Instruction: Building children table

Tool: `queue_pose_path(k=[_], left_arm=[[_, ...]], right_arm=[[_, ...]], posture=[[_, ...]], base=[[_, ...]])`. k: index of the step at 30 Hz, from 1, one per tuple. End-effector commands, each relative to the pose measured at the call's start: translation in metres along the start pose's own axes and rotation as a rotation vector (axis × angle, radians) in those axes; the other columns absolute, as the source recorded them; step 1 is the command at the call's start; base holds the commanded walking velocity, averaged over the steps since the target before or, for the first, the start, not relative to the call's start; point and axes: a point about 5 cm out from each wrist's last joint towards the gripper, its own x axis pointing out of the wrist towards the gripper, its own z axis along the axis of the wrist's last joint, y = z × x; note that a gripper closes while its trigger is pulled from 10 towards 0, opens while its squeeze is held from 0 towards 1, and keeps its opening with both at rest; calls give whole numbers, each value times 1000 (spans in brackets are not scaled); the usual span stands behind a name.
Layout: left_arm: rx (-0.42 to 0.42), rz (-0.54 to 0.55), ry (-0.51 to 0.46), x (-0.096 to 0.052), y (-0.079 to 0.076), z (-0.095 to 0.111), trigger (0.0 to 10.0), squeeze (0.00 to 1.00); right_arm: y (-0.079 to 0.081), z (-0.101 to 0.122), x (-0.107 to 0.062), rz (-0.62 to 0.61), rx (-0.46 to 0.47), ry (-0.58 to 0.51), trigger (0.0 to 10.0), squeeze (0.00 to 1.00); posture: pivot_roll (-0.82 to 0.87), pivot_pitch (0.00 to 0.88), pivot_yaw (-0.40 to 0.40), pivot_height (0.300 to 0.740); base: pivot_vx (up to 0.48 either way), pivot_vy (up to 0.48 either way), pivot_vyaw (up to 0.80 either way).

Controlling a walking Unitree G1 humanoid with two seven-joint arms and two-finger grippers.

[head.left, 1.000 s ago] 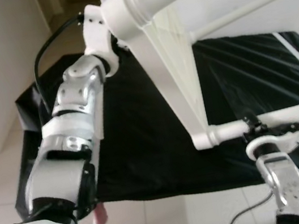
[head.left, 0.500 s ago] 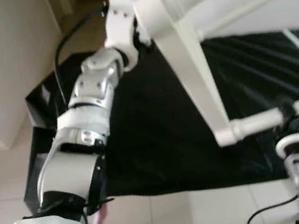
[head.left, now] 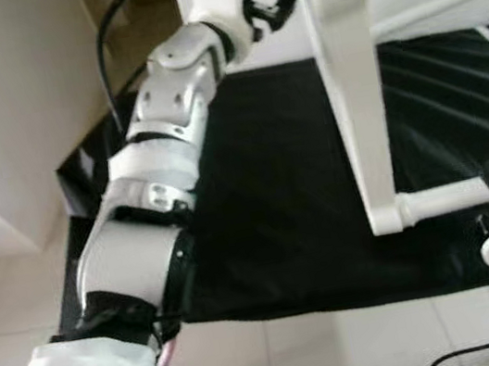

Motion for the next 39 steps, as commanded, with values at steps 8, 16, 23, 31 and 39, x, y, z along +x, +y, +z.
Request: queue_pose_path(k=[8, 16, 23, 31, 39], left_arm=[[25, -52, -42, 3, -3, 13, 10000, 0], [47, -61, -51, 2, -1, 17, 10000, 0], [34, -87, -55, 7, -7, 19, 10000, 0], [48, -132, -60, 11, -15, 19, 10000, 0], [51, -158, -61, 13, -19, 20, 10000, 0]], right_arm=[[-76, -46, -88, -322, 102, 158, 10000, 0], [-95, -29, -118, -389, 63, 12, 10000, 0], [-107, -16, -151, -369, -182, -4, 10000, 0], [-115, -16, -166, -344, -425, -1, 10000, 0], [-68, 3, -122, -169, -697, -106, 10000, 0]], posture=[[-24, 17, 58, 740], [-25, 36, 81, 740], [-53, 54, 118, 740], [-80, 65, 178, 740], [-107, 55, 211, 740]], base=[[0, 0, 0], [0, 0, 0], [0, 0, 0], [0, 0, 0], [0, 0, 0]])
